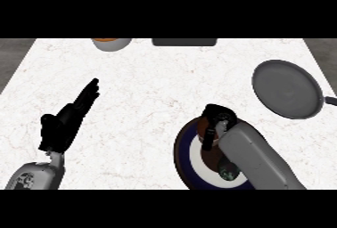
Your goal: Pick the cupcake from the plate and place it in the pan
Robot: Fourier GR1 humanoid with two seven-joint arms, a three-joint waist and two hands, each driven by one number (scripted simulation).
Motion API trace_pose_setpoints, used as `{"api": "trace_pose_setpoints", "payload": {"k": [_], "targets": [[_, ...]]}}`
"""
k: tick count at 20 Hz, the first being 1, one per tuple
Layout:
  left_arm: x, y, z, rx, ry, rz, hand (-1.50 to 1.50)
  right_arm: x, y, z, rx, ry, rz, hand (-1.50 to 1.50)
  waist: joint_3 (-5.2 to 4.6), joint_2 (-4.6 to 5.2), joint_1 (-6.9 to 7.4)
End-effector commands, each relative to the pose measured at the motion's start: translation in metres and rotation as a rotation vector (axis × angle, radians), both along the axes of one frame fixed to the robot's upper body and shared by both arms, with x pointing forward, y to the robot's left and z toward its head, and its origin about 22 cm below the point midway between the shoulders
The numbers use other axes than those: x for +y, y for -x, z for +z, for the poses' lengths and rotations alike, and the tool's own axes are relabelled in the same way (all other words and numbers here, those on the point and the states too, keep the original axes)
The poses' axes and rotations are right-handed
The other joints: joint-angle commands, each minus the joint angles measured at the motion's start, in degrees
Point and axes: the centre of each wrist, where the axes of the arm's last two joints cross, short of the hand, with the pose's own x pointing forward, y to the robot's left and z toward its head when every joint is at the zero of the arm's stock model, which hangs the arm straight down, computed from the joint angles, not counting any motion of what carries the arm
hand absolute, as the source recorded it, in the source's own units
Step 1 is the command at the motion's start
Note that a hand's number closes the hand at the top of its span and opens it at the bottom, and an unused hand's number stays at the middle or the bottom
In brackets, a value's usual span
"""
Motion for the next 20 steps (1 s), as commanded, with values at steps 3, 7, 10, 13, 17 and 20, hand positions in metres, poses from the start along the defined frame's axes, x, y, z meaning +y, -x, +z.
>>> {"api": "trace_pose_setpoints", "payload": {"k": [3, 7, 10, 13, 17, 20], "targets": [[-0.009, -0.004, 0.006, -0.004, -0.002, 0.005, 0.00, -0.011, 0.006, -0.022, 0.079, 0.045, 0.016, 1.50, 0.19, 0.31, -0.13], [0.011, 0.015, 0.004, 0.011, 0.010, -0.009, 0.00, 0.018, 0.032, -0.007, 0.012, 0.019, 0.009, 1.50, 0.18, 0.13, -0.21], [-0.004, 0.006, 0.003, -0.003, -0.003, -0.005, 0.00, 0.018, 0.016, 0.017, -0.073, 0.051, 0.005, 1.50, 0.18, 0.22, -0.14], [-0.001, -0.006, -0.005, 0.017, -0.001, 0.023, 0.00, 0.012, 0.047, 0.014, -0.265, -0.027, 0.039, 1.50, 0.18, 0.10, -1.03], [0.009, 0.012, -0.011, 0.023, 0.003, 0.033, 0.00, 0.024, 0.084, 0.029, -0.586, -0.111, 0.103, 1.50, 0.18, -0.67, -1.98], [0.008, 0.007, 0.000, 0.024, 0.004, 0.034, 0.00, 0.019, 0.105, 0.034, -0.737, -0.094, 0.090, 1.50, 0.20, -0.41, -1.64]]}}
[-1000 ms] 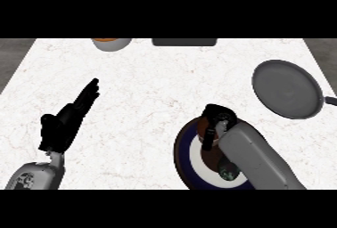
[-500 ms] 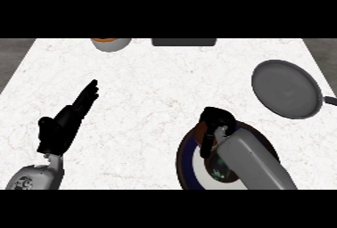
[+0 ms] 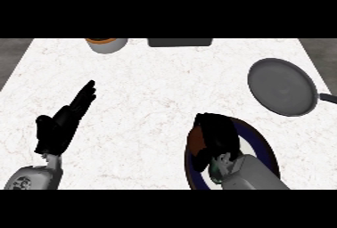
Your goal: Pick the cupcake from the plate and place it in the pan
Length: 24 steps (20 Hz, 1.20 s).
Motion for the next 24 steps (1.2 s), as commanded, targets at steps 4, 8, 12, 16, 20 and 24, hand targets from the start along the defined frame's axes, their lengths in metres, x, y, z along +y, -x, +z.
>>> {"api": "trace_pose_setpoints", "payload": {"k": [4, 8, 12, 16, 20, 24], "targets": [[-0.008, 0.001, 0.000, -0.006, 0.003, 0.003, 0.00, 0.000, 0.050, 0.033, -0.481, -0.011, -0.009, 1.50, -0.01, -0.21, -0.85], [-0.010, 0.009, -0.001, -0.012, -0.001, -0.020, 0.00, -0.009, 0.066, 0.058, -0.604, -0.073, -0.064, 1.50, 0.01, 0.30, 0.63], [-0.023, -0.003, 0.008, -0.014, -0.009, -0.011, 0.00, -0.033, 0.063, 0.069, -0.645, -0.082, -0.155, 1.50, 0.02, 0.54, 0.91], [-0.010, -0.003, -0.002, -0.010, -0.022, -0.018, 0.00, -0.071, 0.053, 0.046, -0.690, -0.143, -0.222, 1.50, 0.05, 0.70, 0.97], [-0.012, 0.006, 0.004, -0.020, -0.016, -0.019, 0.00, -0.102, 0.029, 0.044, -0.735, -0.283, -0.286, 1.50, 0.09, 0.72, 1.42], [0.011, -0.013, 0.021, -0.014, -0.010, -0.022, 0.00, -0.127, -0.005, 0.035, -0.694, -0.277, -0.300, 1.50, 0.04, 0.75, 1.47]]}}
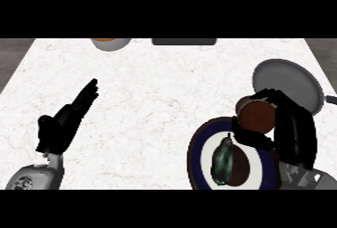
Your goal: Pick the cupcake from the plate and place it in the pan
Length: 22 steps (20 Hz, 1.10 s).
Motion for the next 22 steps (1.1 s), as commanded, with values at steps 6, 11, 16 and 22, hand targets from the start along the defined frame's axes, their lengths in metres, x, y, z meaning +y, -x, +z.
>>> {"api": "trace_pose_setpoints", "payload": {"k": [6, 11, 16, 22], "targets": [[0.000, -0.018, 0.000, 0.003, 0.010, -0.005, 0.00, -0.065, -0.068, -0.039, -0.030, 0.031, -0.113, 1.50, -0.01, 0.13, 0.26], [-0.010, -0.007, 0.008, 0.000, -0.004, -0.004, 0.00, -0.123, -0.091, -0.053, -0.065, 0.063, -0.160, 1.50, 0.02, 0.18, 0.61], [-0.001, -0.015, 0.014, 0.002, 0.004, -0.018, 0.00, -0.143, -0.122, -0.052, -0.068, 0.073, -0.151, 1.50, 0.02, 0.20, 0.78], [-0.011, -0.001, 0.007, -0.016, -0.006, -0.023, 0.00, -0.162, -0.130, -0.083, -0.071, 0.060, -0.166, 1.50, 0.07, 0.41, 1.51]]}}
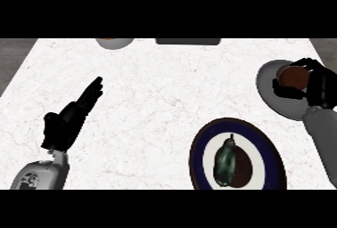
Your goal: Pick the cupcake from the plate and place it in the pan
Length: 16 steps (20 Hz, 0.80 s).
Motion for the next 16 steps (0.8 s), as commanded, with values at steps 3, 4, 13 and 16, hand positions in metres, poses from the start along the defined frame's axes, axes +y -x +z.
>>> {"api": "trace_pose_setpoints", "payload": {"k": [3, 4, 13, 16], "targets": [[0.000, -0.010, -0.002, -0.007, 0.017, 0.009, 0.00, -0.025, -0.015, 0.006, -0.009, 0.007, -0.007, 1.50, 0.05, 0.40, 0.64], [0.005, -0.014, 0.000, -0.004, 0.004, -0.019, 0.00, -0.019, -0.008, -0.013, 0.009, 0.014, -0.002, 1.50, 0.03, 0.28, 0.32], [-0.007, -0.014, 0.011, -0.037, -0.002, -0.034, 0.00, -0.057, 0.001, -0.005, 0.295, -0.201, -0.089, -1.50, 0.24, 1.16, 2.19], [-0.004, -0.010, 0.010, -0.041, 0.008, -0.038, 0.00, -0.057, -0.001, -0.001, 0.200, -0.259, -0.064, -1.50, 0.36, 1.51, 2.85]]}}
